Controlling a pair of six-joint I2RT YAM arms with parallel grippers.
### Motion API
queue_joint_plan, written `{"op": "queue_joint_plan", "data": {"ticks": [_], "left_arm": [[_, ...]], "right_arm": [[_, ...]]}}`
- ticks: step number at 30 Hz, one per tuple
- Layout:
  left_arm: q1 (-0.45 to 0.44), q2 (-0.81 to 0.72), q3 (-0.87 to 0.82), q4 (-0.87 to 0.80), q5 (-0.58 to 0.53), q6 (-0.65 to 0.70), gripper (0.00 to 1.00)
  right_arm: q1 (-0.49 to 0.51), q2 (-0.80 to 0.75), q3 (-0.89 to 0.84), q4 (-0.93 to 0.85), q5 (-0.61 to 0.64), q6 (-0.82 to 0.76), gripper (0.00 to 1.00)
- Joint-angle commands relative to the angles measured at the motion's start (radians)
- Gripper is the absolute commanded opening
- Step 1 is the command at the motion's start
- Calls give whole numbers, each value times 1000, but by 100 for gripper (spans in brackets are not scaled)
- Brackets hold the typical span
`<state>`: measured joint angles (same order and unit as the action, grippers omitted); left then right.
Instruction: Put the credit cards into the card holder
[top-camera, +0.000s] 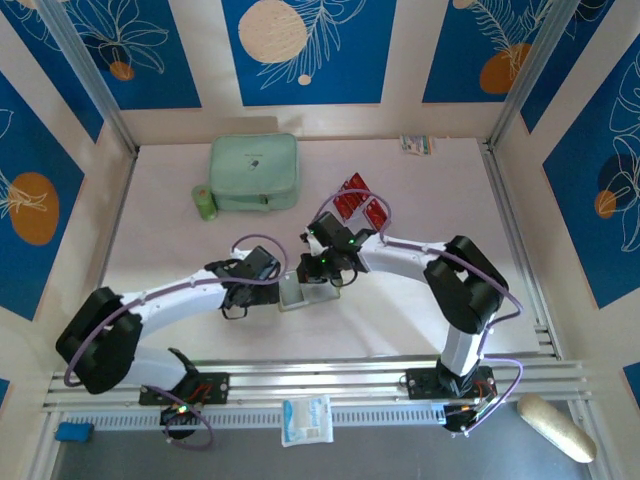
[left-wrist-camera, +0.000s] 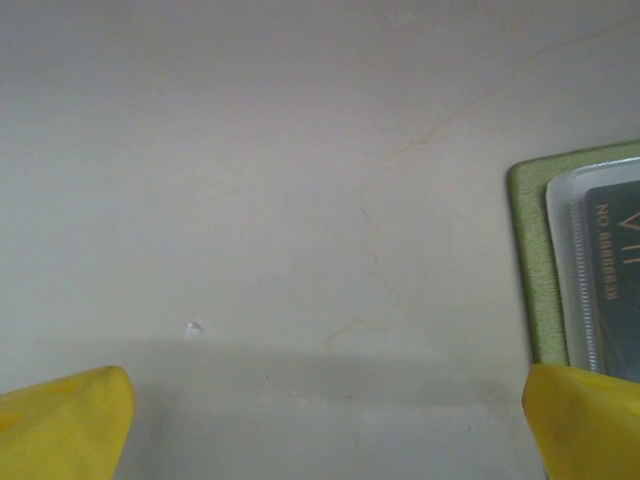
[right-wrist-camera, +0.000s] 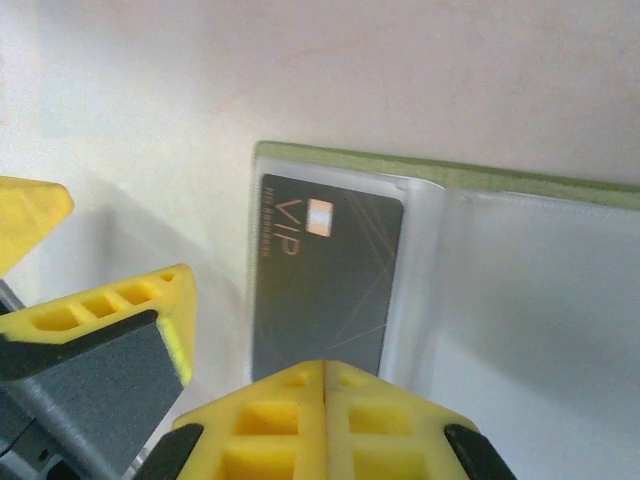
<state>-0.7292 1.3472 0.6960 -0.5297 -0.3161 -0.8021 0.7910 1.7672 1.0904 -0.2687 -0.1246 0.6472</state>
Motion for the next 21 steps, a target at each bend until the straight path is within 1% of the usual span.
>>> {"op": "queue_joint_plan", "data": {"ticks": [1,4,9,12,17,21], "left_arm": [[26,-55,-24,-48,-14,15,100],[40,-89,-44,-47,-22,-5,100],[62,-121,-76,6,-13,-15,100],[66,-128,-84,27,-35,-25,100],[73,-158,-110,88,-70,-22,100],[83,-150,-102,104,-58,2,100]], "right_arm": [[5,-24,1,-50,38,11,0],[5,-10,14,-60,52,16,0],[5,31,34,-58,67,27,0],[7,54,45,-51,69,32,0],[11,77,60,-46,81,44,0],[11,96,67,-41,88,58,0]]}}
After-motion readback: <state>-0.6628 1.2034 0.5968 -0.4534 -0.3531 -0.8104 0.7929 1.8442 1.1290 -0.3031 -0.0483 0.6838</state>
